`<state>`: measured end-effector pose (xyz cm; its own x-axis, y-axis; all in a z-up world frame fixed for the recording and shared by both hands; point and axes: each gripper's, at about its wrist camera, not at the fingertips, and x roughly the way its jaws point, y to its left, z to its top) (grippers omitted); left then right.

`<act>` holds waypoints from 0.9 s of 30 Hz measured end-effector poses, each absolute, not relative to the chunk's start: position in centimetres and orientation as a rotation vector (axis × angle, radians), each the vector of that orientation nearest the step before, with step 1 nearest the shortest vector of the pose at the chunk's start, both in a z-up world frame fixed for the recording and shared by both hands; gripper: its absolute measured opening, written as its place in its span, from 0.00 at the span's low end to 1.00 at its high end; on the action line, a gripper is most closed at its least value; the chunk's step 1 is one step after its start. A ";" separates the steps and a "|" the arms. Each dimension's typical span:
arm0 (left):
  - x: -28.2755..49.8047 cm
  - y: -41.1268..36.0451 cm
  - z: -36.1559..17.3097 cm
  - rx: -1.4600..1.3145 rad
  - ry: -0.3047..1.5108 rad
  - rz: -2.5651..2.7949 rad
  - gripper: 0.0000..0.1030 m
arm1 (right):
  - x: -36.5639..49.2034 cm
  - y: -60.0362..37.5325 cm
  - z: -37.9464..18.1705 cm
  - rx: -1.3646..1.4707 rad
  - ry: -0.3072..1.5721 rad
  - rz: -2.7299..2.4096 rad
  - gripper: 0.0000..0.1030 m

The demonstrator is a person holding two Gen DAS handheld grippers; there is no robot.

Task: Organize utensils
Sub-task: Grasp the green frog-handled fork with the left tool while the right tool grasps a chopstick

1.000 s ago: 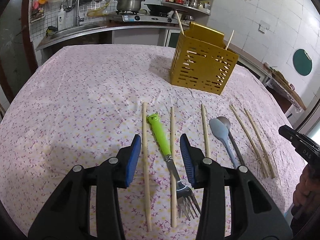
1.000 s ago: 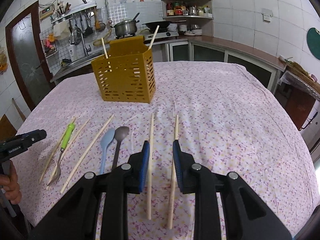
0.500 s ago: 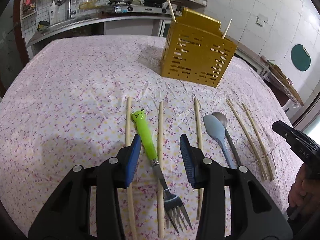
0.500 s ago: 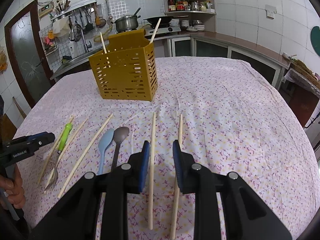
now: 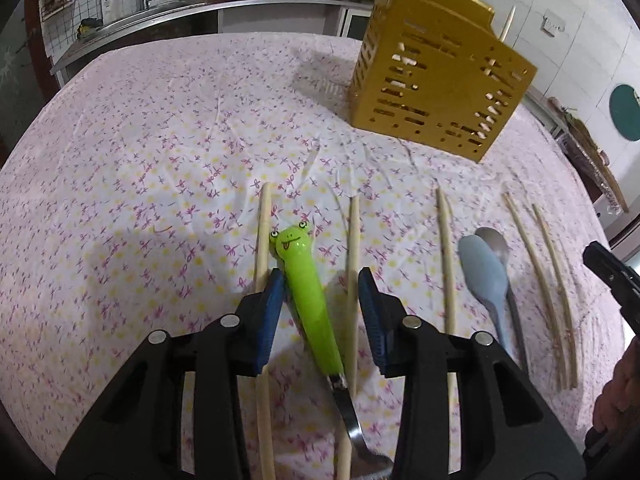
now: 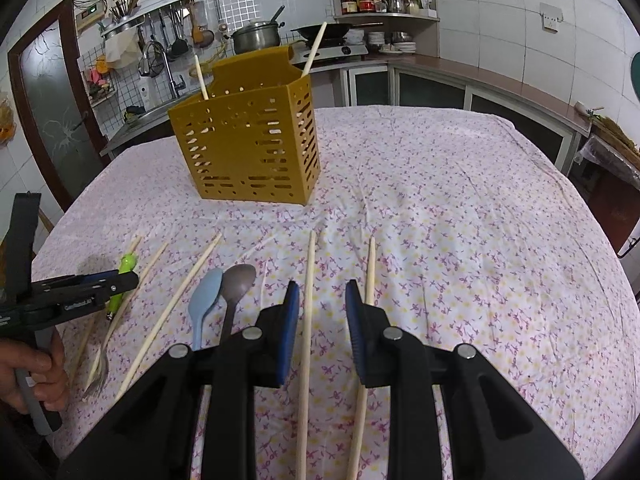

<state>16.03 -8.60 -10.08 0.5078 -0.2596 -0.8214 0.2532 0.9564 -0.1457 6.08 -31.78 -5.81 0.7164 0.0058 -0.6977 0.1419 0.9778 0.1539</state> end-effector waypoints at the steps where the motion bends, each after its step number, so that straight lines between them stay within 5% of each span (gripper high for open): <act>1: 16.1 -8.6 -10.1 -0.004 0.989 -0.308 0.36 | 6.2 -31.8 -5.8 0.201 0.772 -0.075 0.24; 7: 17.4 -9.2 -10.3 0.006 0.982 -0.302 0.34 | 8.0 -31.7 -6.5 0.197 0.796 -0.073 0.24; 16: 19.3 -9.8 -10.3 -0.005 0.984 -0.333 0.16 | 12.8 -30.7 -7.6 0.183 0.862 -0.063 0.24; 27: 20.8 -10.0 -10.4 -0.009 0.985 -0.357 0.16 | 16.8 -30.1 -10.6 0.135 0.942 -0.090 0.21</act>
